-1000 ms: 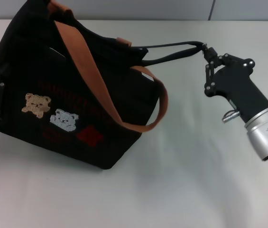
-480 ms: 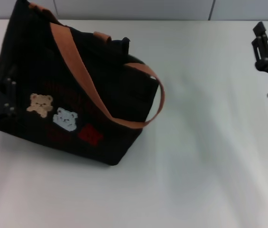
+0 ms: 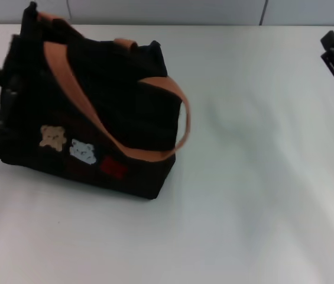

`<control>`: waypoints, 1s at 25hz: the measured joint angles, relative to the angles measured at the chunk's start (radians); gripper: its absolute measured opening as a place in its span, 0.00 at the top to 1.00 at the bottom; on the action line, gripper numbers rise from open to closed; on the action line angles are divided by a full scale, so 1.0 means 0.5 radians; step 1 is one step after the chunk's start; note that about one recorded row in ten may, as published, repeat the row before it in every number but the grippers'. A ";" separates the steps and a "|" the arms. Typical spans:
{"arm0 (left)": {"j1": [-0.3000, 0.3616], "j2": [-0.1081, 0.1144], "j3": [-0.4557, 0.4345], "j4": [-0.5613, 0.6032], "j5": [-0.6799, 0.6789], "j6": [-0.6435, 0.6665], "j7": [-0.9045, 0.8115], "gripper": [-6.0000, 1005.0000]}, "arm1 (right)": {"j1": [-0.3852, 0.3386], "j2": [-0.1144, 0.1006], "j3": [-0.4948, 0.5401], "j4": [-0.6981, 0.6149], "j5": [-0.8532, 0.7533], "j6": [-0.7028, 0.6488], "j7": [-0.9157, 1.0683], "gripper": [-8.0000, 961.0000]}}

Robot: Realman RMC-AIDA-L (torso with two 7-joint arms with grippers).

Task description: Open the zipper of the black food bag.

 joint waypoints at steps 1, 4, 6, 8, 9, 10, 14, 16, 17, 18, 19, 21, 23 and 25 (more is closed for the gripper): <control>0.025 0.000 -0.024 0.061 -0.007 0.027 -0.105 0.81 | 0.007 -0.001 0.000 -0.085 -0.052 -0.061 0.146 0.23; 0.136 0.005 -0.115 0.278 -0.013 0.184 -0.383 0.70 | 0.067 -0.016 -0.037 -0.449 -0.273 -0.361 0.676 0.20; 0.176 0.016 -0.120 0.335 -0.013 0.267 -0.420 0.55 | 0.088 -0.029 -0.082 -0.542 -0.320 -0.465 0.786 0.18; 0.272 0.053 -0.114 0.479 -0.006 0.499 -0.512 0.43 | 0.121 -0.058 -0.234 -0.700 -0.378 -0.656 0.948 0.16; 0.272 0.053 -0.114 0.479 -0.006 0.499 -0.512 0.39 | 0.135 -0.078 -0.368 -0.778 -0.388 -0.778 1.010 0.15; 0.308 0.074 -0.097 0.549 0.003 0.589 -0.558 0.36 | 0.143 -0.097 -0.483 -0.831 -0.391 -0.864 1.042 0.14; 0.380 0.170 0.230 0.815 0.086 0.757 -0.750 0.24 | 0.184 -0.169 -1.088 -0.998 -0.392 -1.219 1.041 0.14; 0.403 0.230 0.623 0.967 0.104 0.767 -0.830 0.23 | 0.213 -0.174 -1.390 -1.071 -0.392 -1.362 0.987 0.14; 0.404 0.248 0.758 1.002 0.106 0.767 -0.838 0.22 | 0.232 -0.172 -1.569 -1.107 -0.391 -1.418 0.960 0.14; 0.402 0.269 0.945 1.044 0.110 0.768 -0.846 0.22 | 0.254 -0.164 -1.712 -1.129 -0.389 -1.450 0.944 0.14; 0.387 0.278 1.089 1.062 0.114 0.767 -0.846 0.21 | 0.274 -0.154 -1.798 -1.139 -0.389 -1.459 0.938 0.14; 0.354 0.279 1.208 1.073 0.144 0.765 -0.845 0.20 | 0.323 -0.130 -1.949 -1.152 -0.389 -1.456 0.937 0.14; 0.328 0.270 1.232 1.074 0.178 0.764 -0.845 0.19 | 0.354 -0.109 -1.995 -1.158 -0.391 -1.444 0.942 0.14; 0.318 0.261 1.236 1.068 0.196 0.764 -0.844 0.18 | 0.364 -0.098 -2.004 -1.159 -0.393 -1.441 0.944 0.14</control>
